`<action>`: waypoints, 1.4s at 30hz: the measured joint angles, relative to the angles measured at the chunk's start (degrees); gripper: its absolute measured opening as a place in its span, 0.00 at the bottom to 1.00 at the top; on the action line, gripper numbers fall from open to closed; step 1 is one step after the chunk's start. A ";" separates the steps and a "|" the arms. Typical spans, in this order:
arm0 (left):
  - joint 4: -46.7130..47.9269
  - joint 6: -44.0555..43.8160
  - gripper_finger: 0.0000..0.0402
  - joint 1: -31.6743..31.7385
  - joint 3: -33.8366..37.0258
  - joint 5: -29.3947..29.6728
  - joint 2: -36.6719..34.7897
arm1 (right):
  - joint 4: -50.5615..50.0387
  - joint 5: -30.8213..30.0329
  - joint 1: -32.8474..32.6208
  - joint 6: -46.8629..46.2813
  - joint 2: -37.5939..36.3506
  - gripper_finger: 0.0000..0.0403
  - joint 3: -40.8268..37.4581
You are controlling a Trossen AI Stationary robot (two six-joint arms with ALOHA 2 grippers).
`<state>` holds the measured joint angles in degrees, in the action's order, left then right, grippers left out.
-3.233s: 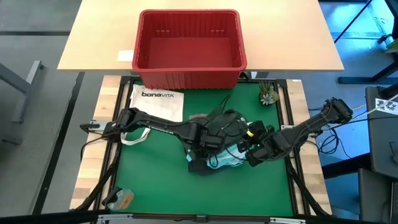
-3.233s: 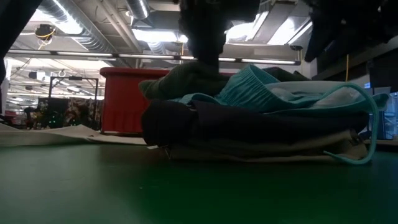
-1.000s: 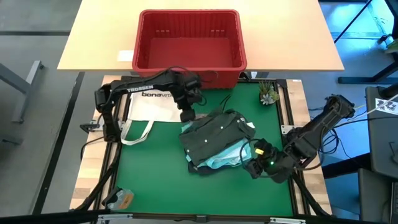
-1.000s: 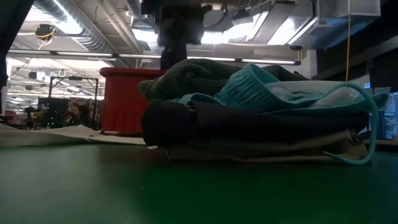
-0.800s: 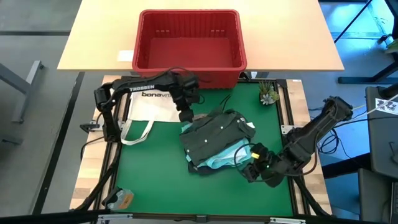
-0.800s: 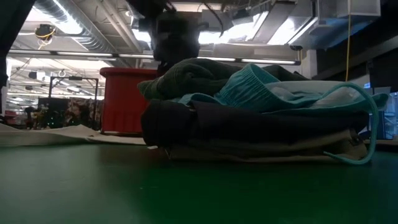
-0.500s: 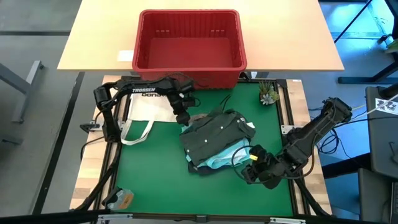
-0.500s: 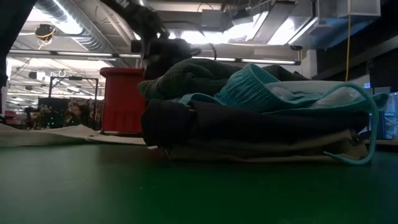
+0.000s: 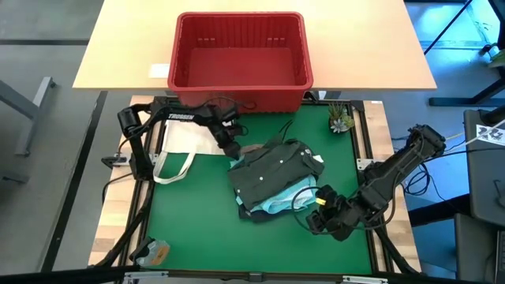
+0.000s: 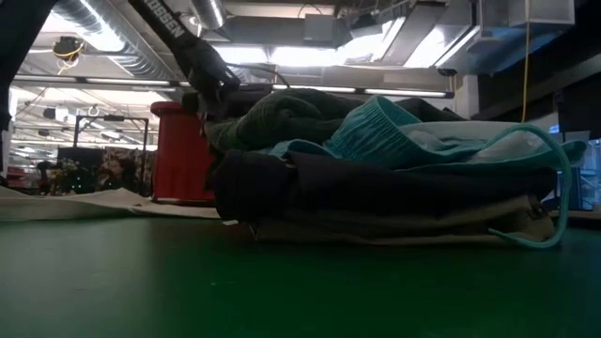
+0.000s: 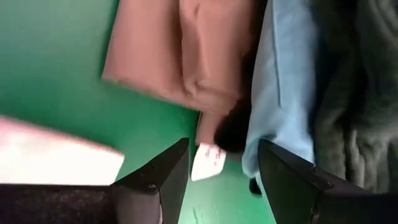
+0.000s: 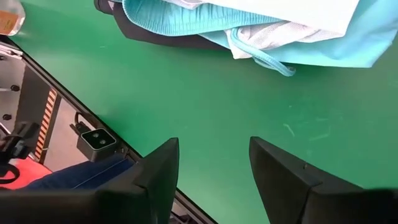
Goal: Fold Laundry from Bin
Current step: Put the stack clothes into the red laundry bin
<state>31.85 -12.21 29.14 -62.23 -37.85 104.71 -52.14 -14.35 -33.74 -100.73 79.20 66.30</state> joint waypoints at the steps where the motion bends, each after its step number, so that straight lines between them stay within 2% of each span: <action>1: -1.91 -0.87 0.46 -0.30 0.49 0.44 -0.02 | 0.00 0.00 0.00 -0.02 -0.06 0.48 0.00; 11: -13.83 -8.11 0.46 -3.58 6.15 2.21 1.22 | -1.67 -0.05 0.00 -0.64 -0.07 0.48 0.00; 15: -15.22 -8.73 0.46 -5.24 7.07 1.88 2.53 | -3.50 -0.05 0.00 -4.17 -0.07 0.48 0.00; 27: -19.32 -11.66 0.46 -7.86 7.27 1.72 2.95 | -3.35 -0.05 0.00 -4.46 -0.07 0.48 0.00; 42: -20.11 -14.75 0.46 -0.37 6.92 0.30 2.69 | -3.52 -1.47 0.00 -5.70 -0.07 0.48 0.00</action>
<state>11.74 -26.96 28.77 -55.31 -37.55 107.39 -55.66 -15.81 -33.74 -106.43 79.13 66.30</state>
